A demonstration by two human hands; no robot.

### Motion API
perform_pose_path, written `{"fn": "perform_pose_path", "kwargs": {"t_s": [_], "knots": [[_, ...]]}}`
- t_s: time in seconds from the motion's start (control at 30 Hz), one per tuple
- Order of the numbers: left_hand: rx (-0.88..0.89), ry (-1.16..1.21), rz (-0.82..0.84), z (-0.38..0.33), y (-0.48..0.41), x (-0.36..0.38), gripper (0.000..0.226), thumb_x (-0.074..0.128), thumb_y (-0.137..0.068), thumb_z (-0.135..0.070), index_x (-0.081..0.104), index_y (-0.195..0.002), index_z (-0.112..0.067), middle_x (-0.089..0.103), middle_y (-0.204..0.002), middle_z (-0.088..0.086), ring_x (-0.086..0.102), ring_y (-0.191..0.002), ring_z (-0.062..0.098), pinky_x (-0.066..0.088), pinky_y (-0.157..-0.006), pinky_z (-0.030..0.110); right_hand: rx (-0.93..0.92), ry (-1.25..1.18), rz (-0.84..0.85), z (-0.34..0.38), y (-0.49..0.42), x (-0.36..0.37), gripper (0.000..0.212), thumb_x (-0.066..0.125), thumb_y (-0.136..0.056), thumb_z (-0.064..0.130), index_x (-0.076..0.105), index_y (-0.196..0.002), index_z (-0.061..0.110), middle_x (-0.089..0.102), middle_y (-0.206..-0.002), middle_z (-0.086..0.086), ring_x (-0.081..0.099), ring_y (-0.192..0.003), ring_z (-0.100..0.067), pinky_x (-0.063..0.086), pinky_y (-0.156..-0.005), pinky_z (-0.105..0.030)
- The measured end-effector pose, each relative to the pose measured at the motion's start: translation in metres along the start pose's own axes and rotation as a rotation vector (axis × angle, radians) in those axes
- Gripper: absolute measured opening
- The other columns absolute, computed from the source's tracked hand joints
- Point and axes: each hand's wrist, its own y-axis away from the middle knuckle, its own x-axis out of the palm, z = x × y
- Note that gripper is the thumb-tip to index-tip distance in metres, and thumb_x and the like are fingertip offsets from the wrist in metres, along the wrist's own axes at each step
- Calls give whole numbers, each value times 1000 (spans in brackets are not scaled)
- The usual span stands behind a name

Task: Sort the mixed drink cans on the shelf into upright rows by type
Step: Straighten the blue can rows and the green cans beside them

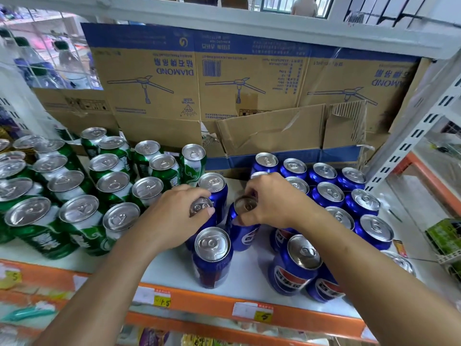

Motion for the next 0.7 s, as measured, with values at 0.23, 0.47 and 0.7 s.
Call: {"fn": "perform_pose_path", "kwargs": {"t_s": [0.23, 0.47, 0.7], "knots": [[-15, 16, 76, 0, -3, -4, 60, 64, -83, -52, 47, -137, -33, 49, -137, -7, 46, -123, 12, 39, -92, 29, -17, 61, 29, -6, 0, 8, 65, 69, -69, 68, 59, -120, 28, 59, -109, 1, 59, -98, -21, 55, -79, -41], [-52, 2, -30, -4, -4, -5, 50, 75, -74, -48, 60, -120, -33, 62, -115, -5, 49, -85, 11, 38, -71, 28, 60, -48, -50, -4, 12, 2, 45, 78, -69, 49, 61, -99, 20, 57, -81, 7, 57, -76, -12, 51, -61, -32], [-62, -22, -39, 4, -7, -12, 50, 79, -69, -49, 66, -115, -34, 65, -109, -3, 49, -85, 10, 41, -70, 28, 129, 40, -56, -9, 19, -7, 47, 74, -70, 60, 54, -89, 22, 54, -76, 5, 57, -76, -16, 47, -58, -32]]}}
